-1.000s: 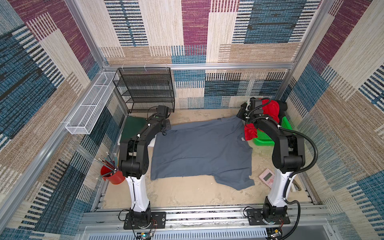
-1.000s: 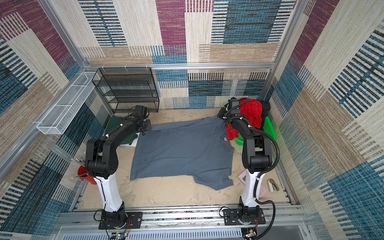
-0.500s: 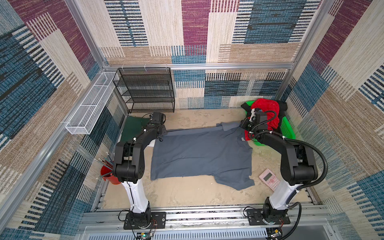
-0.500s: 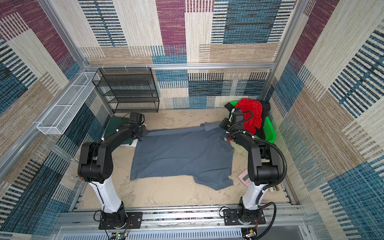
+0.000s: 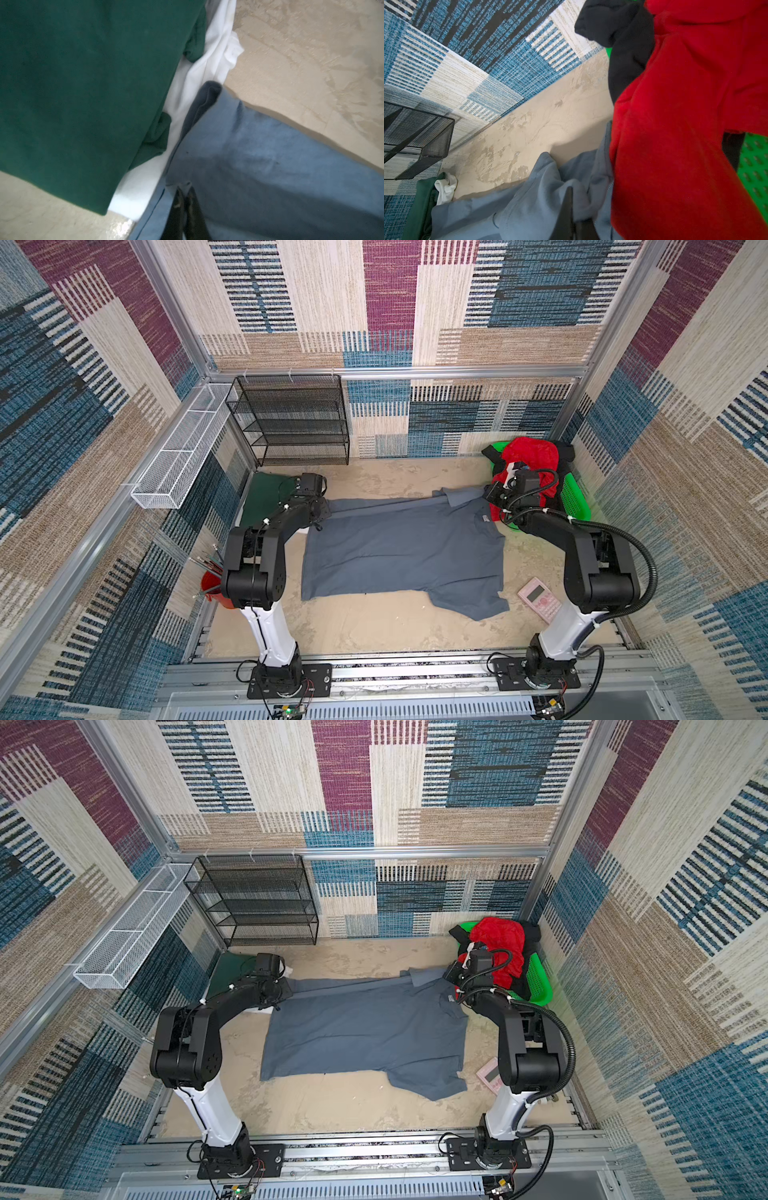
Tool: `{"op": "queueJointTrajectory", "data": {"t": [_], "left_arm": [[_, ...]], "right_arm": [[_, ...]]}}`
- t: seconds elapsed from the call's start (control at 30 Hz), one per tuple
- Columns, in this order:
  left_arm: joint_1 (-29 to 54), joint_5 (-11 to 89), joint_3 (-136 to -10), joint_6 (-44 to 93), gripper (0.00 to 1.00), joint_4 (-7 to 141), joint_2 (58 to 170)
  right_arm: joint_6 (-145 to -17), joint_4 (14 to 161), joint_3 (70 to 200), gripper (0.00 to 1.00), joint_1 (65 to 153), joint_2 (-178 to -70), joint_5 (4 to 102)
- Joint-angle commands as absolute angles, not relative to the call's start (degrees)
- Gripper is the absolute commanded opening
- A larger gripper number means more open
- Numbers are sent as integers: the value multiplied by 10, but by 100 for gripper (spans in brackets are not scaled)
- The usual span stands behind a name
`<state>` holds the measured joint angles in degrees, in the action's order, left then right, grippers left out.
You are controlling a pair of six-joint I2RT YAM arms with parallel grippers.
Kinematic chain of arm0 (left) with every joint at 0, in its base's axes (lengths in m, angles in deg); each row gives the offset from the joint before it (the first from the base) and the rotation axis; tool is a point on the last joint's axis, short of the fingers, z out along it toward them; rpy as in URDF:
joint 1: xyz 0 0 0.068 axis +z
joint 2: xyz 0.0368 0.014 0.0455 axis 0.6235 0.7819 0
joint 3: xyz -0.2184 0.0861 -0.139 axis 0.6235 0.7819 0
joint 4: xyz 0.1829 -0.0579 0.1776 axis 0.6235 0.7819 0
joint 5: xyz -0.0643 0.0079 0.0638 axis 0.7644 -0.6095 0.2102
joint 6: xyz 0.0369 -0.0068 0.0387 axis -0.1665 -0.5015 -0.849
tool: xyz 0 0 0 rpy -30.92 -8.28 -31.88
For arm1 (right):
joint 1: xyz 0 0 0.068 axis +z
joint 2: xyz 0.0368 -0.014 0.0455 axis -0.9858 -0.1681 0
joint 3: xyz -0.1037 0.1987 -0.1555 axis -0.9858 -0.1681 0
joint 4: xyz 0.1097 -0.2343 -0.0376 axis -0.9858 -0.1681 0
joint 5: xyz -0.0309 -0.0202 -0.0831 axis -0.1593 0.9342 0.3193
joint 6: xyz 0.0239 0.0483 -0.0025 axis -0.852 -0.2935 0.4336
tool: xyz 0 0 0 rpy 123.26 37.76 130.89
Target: Fold and stack the t-shirts
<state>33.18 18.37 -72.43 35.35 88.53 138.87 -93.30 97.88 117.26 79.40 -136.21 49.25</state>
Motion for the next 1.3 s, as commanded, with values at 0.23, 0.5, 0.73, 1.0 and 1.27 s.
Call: {"op": "queueJointTrajectory", "data": {"t": [0.23,0.5,0.73,1.0,1.27], "left_arm": [[331,235,-668,378,6,831,1366],[321,228,-609,365,40,773,1298],[318,241,-577,366,59,758,1246],[317,240,-540,354,72,744,1208],[318,252,-539,360,72,746,1247]], "right_arm": [[-954,995,1101,29,797,-1317,478],[-946,939,1096,33,799,-1304,515],[-927,865,1118,59,839,-1284,601],[-892,799,1162,73,901,-1277,654],[-865,779,1238,72,931,-1371,580]]}}
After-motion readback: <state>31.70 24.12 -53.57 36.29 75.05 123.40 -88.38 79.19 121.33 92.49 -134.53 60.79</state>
